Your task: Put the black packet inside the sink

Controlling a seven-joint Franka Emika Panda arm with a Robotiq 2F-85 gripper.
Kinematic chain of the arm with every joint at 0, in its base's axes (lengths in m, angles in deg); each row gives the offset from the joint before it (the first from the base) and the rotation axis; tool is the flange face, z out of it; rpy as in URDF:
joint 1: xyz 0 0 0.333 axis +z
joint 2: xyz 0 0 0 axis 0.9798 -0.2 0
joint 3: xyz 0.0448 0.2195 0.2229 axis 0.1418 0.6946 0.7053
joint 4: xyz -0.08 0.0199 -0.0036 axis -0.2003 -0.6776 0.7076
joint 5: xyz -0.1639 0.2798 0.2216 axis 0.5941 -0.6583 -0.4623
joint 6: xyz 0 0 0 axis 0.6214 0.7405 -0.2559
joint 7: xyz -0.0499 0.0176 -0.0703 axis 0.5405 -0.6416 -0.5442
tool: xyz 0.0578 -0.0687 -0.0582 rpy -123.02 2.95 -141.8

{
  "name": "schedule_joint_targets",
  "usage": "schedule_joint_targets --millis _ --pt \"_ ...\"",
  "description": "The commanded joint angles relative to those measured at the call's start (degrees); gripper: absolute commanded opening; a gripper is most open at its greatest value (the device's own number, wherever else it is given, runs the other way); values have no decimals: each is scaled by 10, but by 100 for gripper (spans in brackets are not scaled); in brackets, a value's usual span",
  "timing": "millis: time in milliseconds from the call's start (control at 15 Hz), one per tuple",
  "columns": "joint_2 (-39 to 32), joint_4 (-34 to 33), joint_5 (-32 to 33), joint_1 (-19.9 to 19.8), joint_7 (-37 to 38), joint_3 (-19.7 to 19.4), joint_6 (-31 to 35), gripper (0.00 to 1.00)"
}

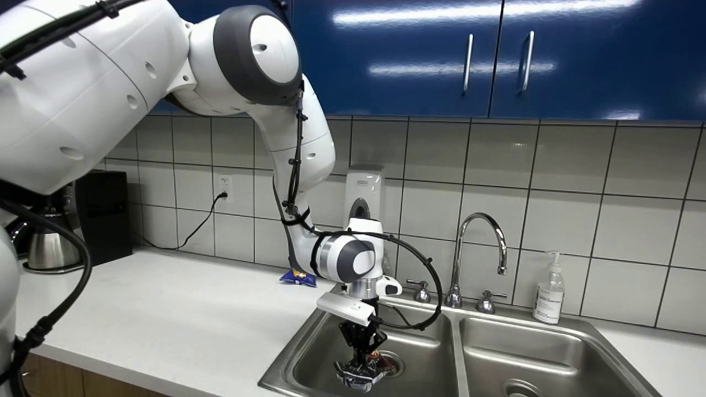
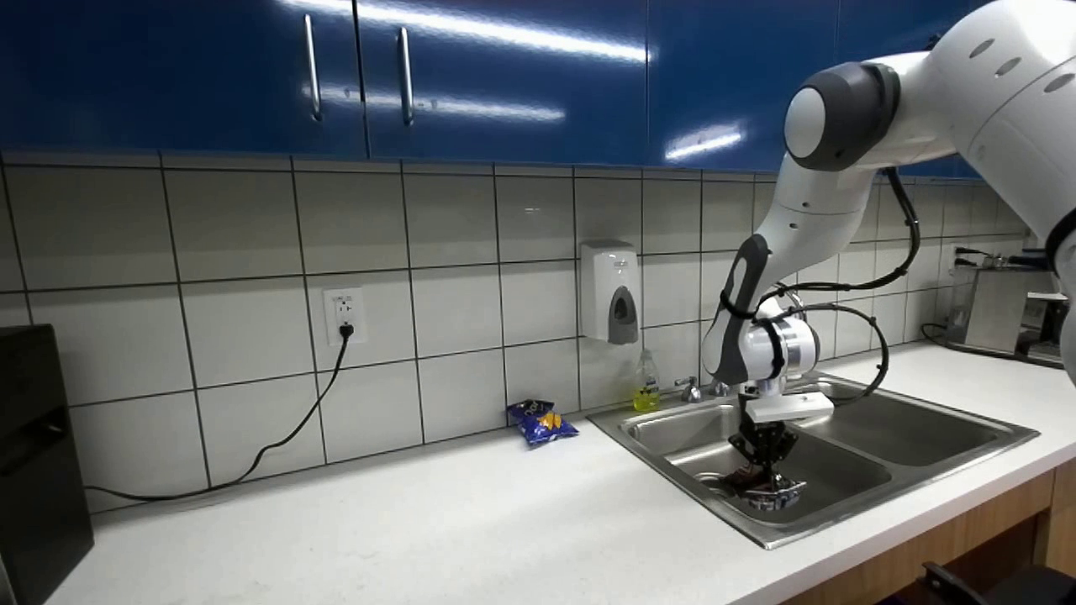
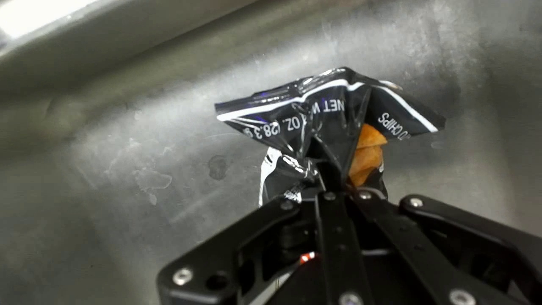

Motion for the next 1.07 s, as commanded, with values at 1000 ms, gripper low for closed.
schedule_joint_targets --millis 1000 --pt "-67 -57 4 -5 2 2 15 1"
